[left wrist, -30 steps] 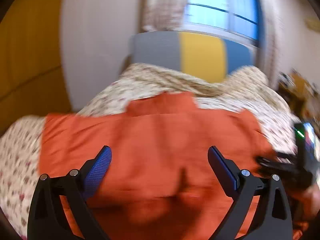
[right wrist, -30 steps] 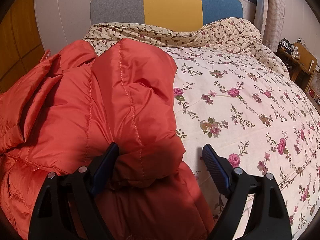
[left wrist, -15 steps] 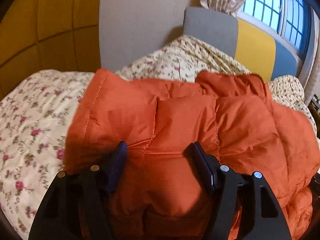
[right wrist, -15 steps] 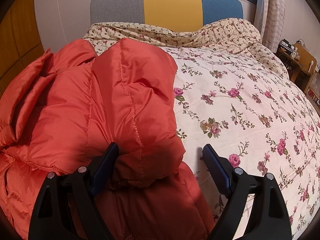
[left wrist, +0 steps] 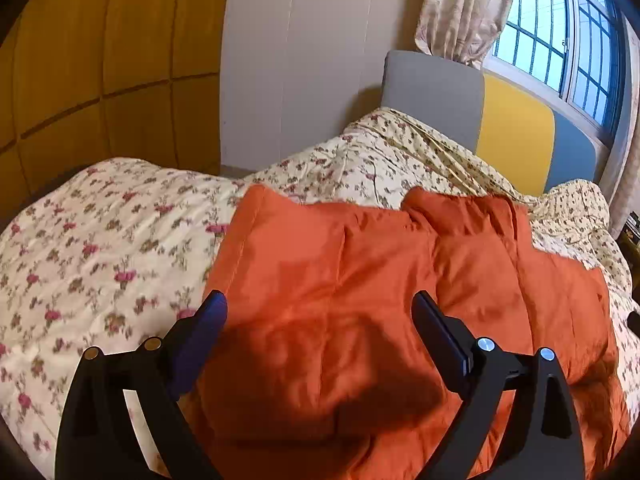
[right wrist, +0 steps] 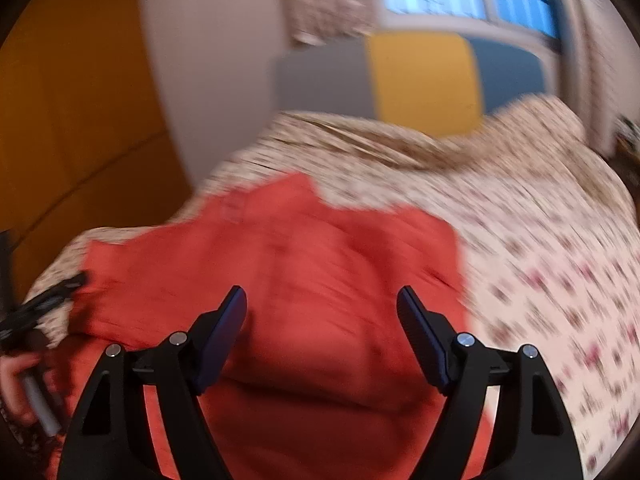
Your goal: Fold large clothes
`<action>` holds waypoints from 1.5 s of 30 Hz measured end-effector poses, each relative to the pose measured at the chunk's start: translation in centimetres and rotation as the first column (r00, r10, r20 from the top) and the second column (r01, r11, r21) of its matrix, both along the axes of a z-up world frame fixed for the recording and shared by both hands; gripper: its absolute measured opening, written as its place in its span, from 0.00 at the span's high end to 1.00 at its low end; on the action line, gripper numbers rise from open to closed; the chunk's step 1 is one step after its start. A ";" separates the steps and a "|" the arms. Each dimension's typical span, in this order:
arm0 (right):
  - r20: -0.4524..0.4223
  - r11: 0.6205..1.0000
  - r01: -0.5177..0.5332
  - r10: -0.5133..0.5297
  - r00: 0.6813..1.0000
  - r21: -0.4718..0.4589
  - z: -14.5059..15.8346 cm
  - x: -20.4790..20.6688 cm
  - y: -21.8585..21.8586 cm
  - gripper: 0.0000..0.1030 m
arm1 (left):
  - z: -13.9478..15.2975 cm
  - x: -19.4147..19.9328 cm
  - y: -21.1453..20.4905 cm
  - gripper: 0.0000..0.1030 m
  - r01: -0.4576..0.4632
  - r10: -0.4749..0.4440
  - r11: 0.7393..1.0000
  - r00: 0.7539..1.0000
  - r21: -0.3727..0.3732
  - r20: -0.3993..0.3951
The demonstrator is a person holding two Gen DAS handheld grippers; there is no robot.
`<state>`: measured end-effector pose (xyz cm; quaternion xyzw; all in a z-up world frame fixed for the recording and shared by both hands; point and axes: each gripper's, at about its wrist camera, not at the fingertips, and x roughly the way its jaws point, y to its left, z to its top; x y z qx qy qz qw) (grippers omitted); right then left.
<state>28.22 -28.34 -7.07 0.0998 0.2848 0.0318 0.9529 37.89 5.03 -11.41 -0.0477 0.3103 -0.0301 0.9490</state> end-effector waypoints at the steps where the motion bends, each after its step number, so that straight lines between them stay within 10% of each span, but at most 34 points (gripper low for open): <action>1: 0.012 0.999 -0.041 0.041 0.999 -0.015 0.6 0.6 1.4 0.27 | 0.2 0.4 -0.2 0.10 0.001 -0.001 1.000 1.000 0.012 0.002; 7: -0.119 0.979 -0.193 0.184 0.976 -0.071 -0.9 7.2 8.0 0.64 | -1.1 3.9 -0.8 0.10 0.005 0.000 0.996 0.999 0.091 -0.054; 11: -0.172 0.987 -0.147 0.135 0.976 -0.058 -3.6 9.8 7.7 0.64 | -3.3 5.7 0.0 0.10 -0.005 0.017 0.995 0.993 0.103 -0.113; 17: -0.169 0.992 -0.121 0.111 0.979 -0.047 -6.0 10.6 7.8 0.63 | -6.4 7.7 3.9 0.03 -0.039 0.004 0.989 0.972 -0.143 -0.236; 24: -0.181 0.992 -0.114 0.102 0.978 -0.053 -6.6 11.2 7.6 0.63 | -6.0 6.6 2.8 0.03 -0.062 0.045 0.995 0.977 -0.076 -0.209; 33: -0.156 0.992 -0.088 0.073 0.985 -0.093 -6.2 10.1 8.1 0.49 | -1.2 -0.5 -1.5 0.03 0.003 -0.004 0.999 1.000 0.047 0.016; 39: -0.132 0.996 -0.067 0.060 0.989 -0.050 -4.9 7.3 6.0 0.45 | -3.3 1.7 -1.8 0.03 -0.003 0.013 0.994 0.996 0.109 -0.084; 45: -0.200 0.996 -0.046 0.030 0.979 -0.076 -6.6 8.6 5.5 0.43 | -5.8 3.9 1.2 0.03 -0.034 0.019 0.997 0.979 -0.067 -0.204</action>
